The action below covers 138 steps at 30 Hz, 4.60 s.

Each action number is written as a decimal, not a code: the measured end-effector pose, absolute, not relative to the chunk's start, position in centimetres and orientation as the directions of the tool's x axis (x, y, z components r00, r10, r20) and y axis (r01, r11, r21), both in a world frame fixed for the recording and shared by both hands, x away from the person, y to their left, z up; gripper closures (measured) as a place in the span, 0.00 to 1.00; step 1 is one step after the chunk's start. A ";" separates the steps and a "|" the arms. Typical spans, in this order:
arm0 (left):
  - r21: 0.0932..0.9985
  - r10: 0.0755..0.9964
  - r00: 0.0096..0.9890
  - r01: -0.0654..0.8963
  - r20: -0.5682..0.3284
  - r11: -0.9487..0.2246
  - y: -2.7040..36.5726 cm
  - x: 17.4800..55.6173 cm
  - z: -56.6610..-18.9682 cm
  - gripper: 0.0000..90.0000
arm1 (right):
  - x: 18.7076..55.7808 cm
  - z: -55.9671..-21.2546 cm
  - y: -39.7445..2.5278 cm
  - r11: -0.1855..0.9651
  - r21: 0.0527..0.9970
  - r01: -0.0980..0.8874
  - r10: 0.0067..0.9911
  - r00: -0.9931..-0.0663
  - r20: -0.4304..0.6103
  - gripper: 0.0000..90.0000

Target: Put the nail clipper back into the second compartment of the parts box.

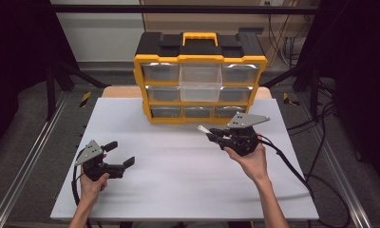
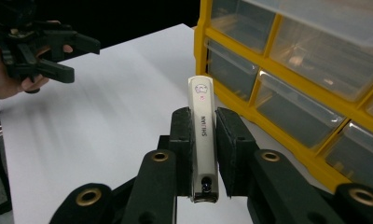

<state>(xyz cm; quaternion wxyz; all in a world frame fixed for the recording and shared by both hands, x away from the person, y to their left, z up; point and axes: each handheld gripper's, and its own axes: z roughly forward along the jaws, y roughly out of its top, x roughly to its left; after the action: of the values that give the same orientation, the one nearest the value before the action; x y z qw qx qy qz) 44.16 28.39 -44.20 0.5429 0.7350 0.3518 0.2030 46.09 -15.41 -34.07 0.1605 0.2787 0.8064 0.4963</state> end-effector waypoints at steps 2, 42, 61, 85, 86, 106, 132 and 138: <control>0.941 0.738 0.669 0.297 -0.084 -0.162 28.4 44.2 -44.2 0.04 | 46.0 -33.3 -15.5 0.353 0.892 0.284 0.609 -0.793 0.011 0.86; 0.941 0.738 0.669 0.299 -0.088 -0.159 28.5 44.2 -44.2 0.04 | 47.8 -24.7 -15.3 0.357 0.903 0.239 0.618 -0.785 -0.036 0.86; 0.940 0.737 0.670 0.301 -0.090 -0.159 28.5 44.2 -44.2 0.04 | 49.5 -22.0 -15.3 0.335 0.914 0.227 0.645 -0.763 -0.047 0.86; 0.941 0.736 0.670 0.301 -0.093 -0.155 28.5 44.2 -44.2 0.04 | 53.2 -20.1 -14.0 0.337 0.910 0.242 0.685 -0.726 -0.060 0.86; 0.941 0.736 0.671 0.301 -0.093 -0.155 28.5 44.2 -44.2 0.04 | 53.4 -20.1 -13.9 0.335 0.911 0.242 0.688 -0.724 -0.061 0.86; 0.940 0.736 0.670 0.302 -0.092 -0.157 28.5 44.3 -44.3 0.04 | 56.3 -20.9 -13.5 0.336 0.901 0.274 0.722 -0.689 -0.059 0.86; 0.940 0.737 0.670 0.302 -0.091 -0.157 28.5 44.2 -44.3 0.04 | 57.7 -22.6 -12.9 0.371 0.872 0.320 0.734 -0.676 -0.064 0.86; 0.940 0.737 0.670 0.302 -0.092 -0.157 28.5 44.3 -44.3 0.04 | 57.9 -23.0 -13.0 0.382 0.861 0.335 0.737 -0.673 -0.065 0.86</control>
<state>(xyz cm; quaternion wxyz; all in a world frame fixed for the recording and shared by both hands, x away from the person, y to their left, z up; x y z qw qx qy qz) 44.26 28.50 -44.26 0.5442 0.7340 0.3537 0.1998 57.86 -12.96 -23.04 0.2262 0.3349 0.7999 0.4437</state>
